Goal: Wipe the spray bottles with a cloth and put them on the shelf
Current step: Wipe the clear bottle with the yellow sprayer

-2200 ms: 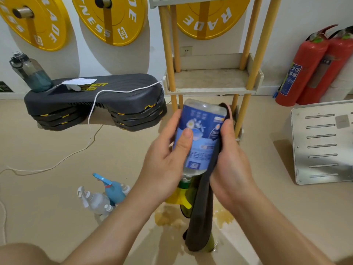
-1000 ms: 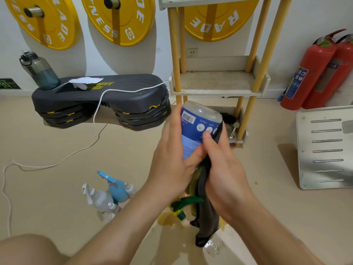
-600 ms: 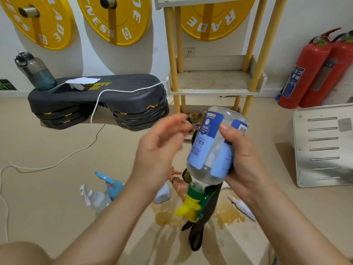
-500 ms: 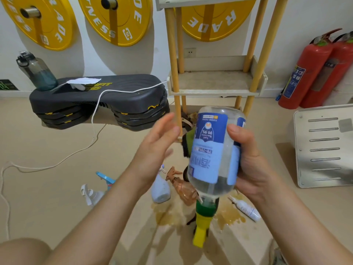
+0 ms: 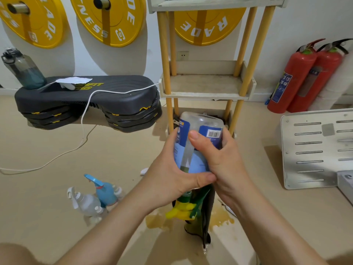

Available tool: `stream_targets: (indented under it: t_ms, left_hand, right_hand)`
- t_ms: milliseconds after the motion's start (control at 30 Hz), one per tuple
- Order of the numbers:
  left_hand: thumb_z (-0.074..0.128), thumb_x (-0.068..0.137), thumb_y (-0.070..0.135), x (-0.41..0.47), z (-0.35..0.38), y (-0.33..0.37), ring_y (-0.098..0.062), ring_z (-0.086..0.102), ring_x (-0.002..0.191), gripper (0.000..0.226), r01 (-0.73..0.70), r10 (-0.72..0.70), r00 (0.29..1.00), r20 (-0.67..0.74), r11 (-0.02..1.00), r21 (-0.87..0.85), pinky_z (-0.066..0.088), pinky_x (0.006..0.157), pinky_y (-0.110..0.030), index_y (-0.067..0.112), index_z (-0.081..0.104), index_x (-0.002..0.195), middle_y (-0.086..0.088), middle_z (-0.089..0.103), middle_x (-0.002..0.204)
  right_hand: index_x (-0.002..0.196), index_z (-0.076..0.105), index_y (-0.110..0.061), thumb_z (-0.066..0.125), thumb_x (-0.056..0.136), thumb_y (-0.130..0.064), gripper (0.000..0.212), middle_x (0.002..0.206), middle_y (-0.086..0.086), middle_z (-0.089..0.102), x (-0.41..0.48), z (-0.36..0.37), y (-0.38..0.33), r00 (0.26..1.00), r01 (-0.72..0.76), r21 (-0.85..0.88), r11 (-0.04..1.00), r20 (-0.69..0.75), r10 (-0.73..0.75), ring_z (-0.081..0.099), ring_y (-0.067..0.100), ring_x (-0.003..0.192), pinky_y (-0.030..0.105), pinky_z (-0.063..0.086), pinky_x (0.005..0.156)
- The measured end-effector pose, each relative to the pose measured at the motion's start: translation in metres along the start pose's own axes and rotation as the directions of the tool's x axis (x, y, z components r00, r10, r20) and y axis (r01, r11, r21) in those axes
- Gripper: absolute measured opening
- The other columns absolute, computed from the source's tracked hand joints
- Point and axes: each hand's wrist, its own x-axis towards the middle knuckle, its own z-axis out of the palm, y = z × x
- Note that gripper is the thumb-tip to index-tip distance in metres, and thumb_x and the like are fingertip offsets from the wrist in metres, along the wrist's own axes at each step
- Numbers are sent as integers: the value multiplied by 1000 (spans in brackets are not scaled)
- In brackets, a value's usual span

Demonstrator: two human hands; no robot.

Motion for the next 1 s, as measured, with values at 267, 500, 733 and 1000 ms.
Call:
stream_targets:
  t_ms: [267, 500, 733, 1000]
  left_hand:
    - [68, 71, 25, 15, -33, 8, -24, 70, 81, 45, 31, -205, 950, -235, 812, -583, 57, 68, -34, 11, 67, 114, -12, 72, 99]
    - [78, 70, 24, 14, -51, 15, -21, 69, 86, 57, -76, -171, 932, -321, 772, -631, 57, 73, -37, 14, 61, 124, -7, 70, 100]
    - [63, 77, 51, 13, -45, 12, -16, 71, 87, 46, -123, -286, 866, -411, 673, -729, 56, 84, -38, 20, 63, 110, -4, 74, 96]
    - [86, 67, 10, 2, -81, 0, 0, 44, 131, 116, 71, -81, 805, -588, 997, -39, 41, 108, -37, 33, 16, 156, 11, 28, 160]
  right_hand:
    - [137, 47, -50, 49, 103, -19, 46, 130, -34, 56, 11, -12, -5, 912, -7, -388, 922, 376, 165, 53, -5, 125, 28, 46, 108]
    - [111, 70, -9, 52, 102, -29, 29, 100, 13, 76, 14, -28, 17, 878, -474, 44, 879, -47, 476, 74, 28, 90, 44, 59, 85]
    - [96, 72, 2, 74, 76, -12, 24, 82, 17, 72, -6, 7, 10, 909, -415, 237, 879, 157, 387, 71, 24, 67, 35, 62, 62]
    - [66, 59, -3, 72, 81, -4, 20, 58, 13, 55, 16, -6, -18, 978, -150, -122, 981, -161, 130, 56, 26, 49, 31, 51, 45]
